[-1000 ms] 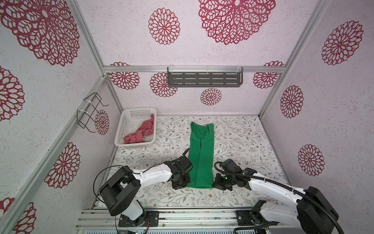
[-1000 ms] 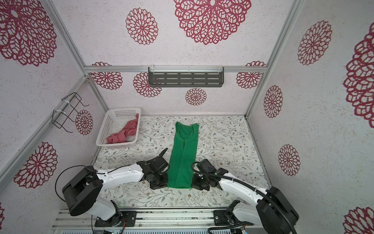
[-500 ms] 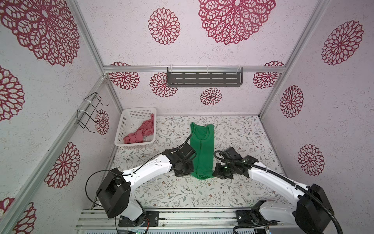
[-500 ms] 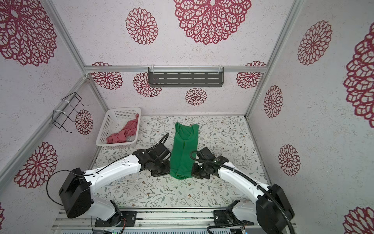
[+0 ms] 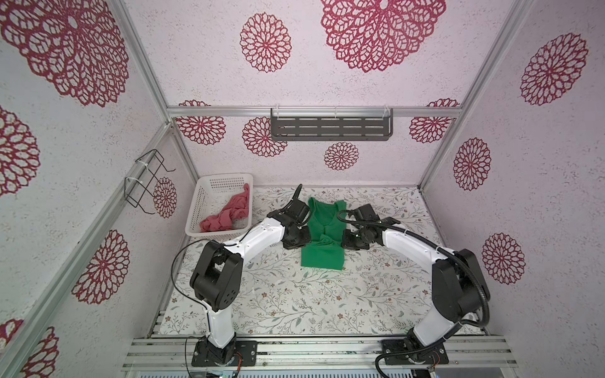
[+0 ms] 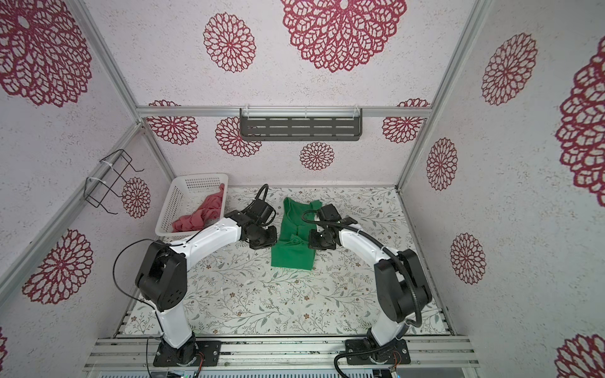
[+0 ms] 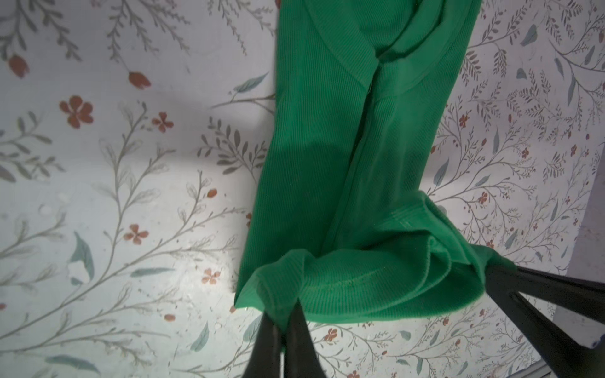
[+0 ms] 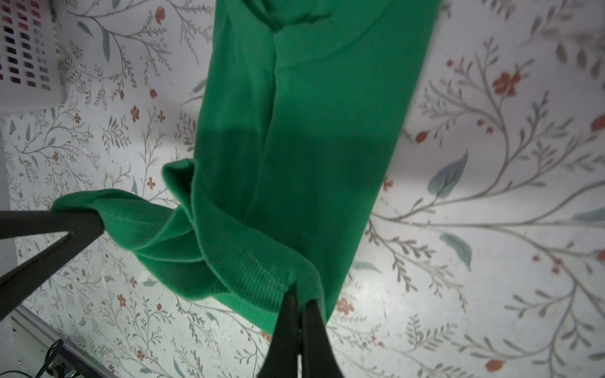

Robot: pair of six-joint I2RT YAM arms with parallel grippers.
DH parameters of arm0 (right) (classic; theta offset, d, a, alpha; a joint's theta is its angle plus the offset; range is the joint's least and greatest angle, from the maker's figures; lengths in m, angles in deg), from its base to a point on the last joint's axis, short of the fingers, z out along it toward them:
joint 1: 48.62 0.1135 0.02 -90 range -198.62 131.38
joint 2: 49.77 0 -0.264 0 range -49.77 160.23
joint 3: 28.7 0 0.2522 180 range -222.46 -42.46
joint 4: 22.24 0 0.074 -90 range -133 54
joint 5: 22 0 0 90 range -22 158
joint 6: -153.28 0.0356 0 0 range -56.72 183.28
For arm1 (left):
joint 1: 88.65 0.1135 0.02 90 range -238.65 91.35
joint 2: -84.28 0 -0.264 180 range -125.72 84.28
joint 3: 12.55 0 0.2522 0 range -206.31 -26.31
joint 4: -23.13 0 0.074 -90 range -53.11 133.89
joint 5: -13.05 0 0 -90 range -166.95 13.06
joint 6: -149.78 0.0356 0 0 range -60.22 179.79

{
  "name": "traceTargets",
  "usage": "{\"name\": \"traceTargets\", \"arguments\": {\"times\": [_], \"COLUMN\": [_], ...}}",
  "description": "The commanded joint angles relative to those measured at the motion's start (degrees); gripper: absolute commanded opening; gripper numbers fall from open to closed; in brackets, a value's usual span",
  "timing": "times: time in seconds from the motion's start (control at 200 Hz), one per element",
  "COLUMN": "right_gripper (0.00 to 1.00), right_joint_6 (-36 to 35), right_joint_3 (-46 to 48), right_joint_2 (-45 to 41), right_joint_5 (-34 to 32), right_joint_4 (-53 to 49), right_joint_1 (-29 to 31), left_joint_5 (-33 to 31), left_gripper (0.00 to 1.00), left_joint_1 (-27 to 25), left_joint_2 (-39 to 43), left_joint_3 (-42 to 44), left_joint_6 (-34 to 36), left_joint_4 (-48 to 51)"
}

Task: Fold and stack the tank tops
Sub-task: 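Lift the hem and fold it away from the robot over the top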

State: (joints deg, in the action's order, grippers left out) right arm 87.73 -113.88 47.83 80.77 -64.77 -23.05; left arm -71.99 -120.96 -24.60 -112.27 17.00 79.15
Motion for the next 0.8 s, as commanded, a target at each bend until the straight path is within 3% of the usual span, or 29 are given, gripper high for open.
{"name": "traceTargets", "arguments": {"times": [0.0, 0.45, 0.475, 0.52, 0.555, 0.61, 0.64, 0.68, 0.796], "right_gripper": [0.0, 0.0, 0.0, 0.11, 0.29, 0.46, 0.57, 0.64, 0.66], "right_joint_6": [-4.9, -6.9, -7.2, -7.4, -7.4, -7.5, -7.8, -8.2, -8.5], "right_joint_3": [-5.7, -14.8, -15.4, -16.4, -17.6, -19.6, -20.1, -20.2, -17.3], "right_joint_2": [2.8, 14.8, 15.4, 16.3, 16.9, 16.8, 16.0, 14.6, 9.7], "right_joint_5": [-0.7, 0.5, 0.5, 0.6, 0.7, 0.4, -0.4, -1.8, -4.6], "right_joint_4": [-0.6, -1.2, -1.0, -0.3, -0.5, -1.6, -1.9, -2.3, -3.7], "right_joint_1": [-1.5, -6.4, -6.9, -7.9, -8.9, -10.1, -10.5, -10.8, -10.8], "left_joint_5": [-0.5, 4.4, 4.4, 4.1, 3.7, 2.9, 2.3, 0.9, -1.8], "left_gripper": [0.0, 0.0, 0.05, 0.26, 0.4, 0.52, 0.57, 0.6, 0.6], "left_joint_1": [1.8, 4.7, 4.8, 5.0, 5.2, 5.7, 5.8, 5.9, 5.7], "left_joint_2": [-3.0, -20.7, -21.2, -21.6, -21.5, -20.5, -19.5, -17.6, -11.4], "left_joint_3": [-5.9, -22.1, -22.5, -22.9, -23.2, -23.5, -23.3, -22.3, -16.3], "left_joint_6": [5.2, 8.9, 9.4, 10.0, 10.5, 10.9, 11.1, 11.5, 10.5], "left_joint_4": [-1.1, -4.3, -5.0, -6.8, -7.6, -7.3, -7.0, -6.8, -6.7]}}
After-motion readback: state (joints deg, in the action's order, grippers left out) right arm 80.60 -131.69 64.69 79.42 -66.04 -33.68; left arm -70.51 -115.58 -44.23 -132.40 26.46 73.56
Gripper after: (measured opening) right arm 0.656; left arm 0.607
